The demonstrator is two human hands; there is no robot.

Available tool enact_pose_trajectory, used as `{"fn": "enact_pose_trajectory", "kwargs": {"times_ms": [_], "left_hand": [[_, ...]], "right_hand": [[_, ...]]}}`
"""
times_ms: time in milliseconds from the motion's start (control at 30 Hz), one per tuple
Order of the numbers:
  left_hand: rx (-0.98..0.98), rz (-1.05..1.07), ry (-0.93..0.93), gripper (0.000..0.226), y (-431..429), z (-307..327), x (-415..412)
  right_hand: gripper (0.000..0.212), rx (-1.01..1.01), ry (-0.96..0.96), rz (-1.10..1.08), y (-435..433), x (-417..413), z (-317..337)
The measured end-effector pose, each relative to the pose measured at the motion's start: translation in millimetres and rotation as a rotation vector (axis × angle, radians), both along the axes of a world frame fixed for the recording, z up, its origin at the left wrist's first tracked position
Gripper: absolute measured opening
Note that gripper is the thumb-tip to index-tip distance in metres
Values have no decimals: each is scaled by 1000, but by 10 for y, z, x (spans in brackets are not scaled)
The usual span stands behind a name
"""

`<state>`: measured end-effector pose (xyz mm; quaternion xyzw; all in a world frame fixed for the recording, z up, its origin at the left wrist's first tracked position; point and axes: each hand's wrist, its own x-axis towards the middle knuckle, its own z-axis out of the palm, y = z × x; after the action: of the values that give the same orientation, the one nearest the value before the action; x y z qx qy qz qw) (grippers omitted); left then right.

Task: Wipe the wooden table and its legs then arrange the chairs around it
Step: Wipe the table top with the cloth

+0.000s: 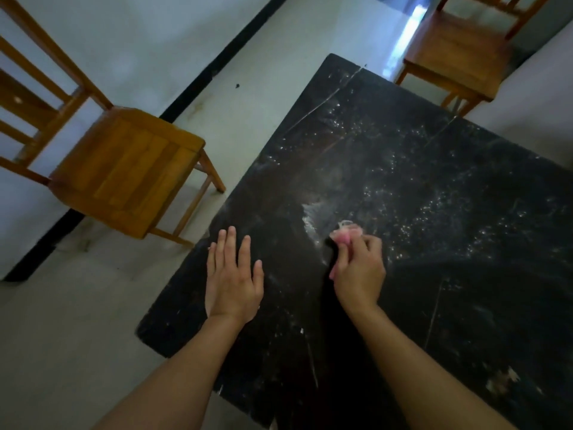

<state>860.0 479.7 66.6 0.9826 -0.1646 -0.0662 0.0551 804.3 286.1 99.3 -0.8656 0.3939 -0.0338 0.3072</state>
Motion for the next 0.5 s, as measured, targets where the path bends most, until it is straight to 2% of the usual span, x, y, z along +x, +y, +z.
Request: {"fn": "enact_pose_trajectory", "kwargs": {"times_ms": [100, 200, 233, 300, 400, 500], "left_hand": [[18, -1, -3, 53, 1, -11, 18], [30, -14, 17, 55, 16, 0, 42], [35, -18, 17, 54, 32, -2, 44], [33, -23, 22, 53, 55, -6, 34], [-3, -32, 40, 56, 52, 9, 28], [-32, -38, 83, 56, 50, 41, 48]], "right_hand": [[28, -65, -46, 169, 378, 763, -104], [28, 78, -36, 435, 474, 1367, -90], [24, 143, -39, 480, 423, 1425, -65], [23, 137, -94, 506, 257, 1282, 12], [23, 59, -133, 285, -11, 588, 140], [21, 45, -1, -27, 30, -152, 176]]}}
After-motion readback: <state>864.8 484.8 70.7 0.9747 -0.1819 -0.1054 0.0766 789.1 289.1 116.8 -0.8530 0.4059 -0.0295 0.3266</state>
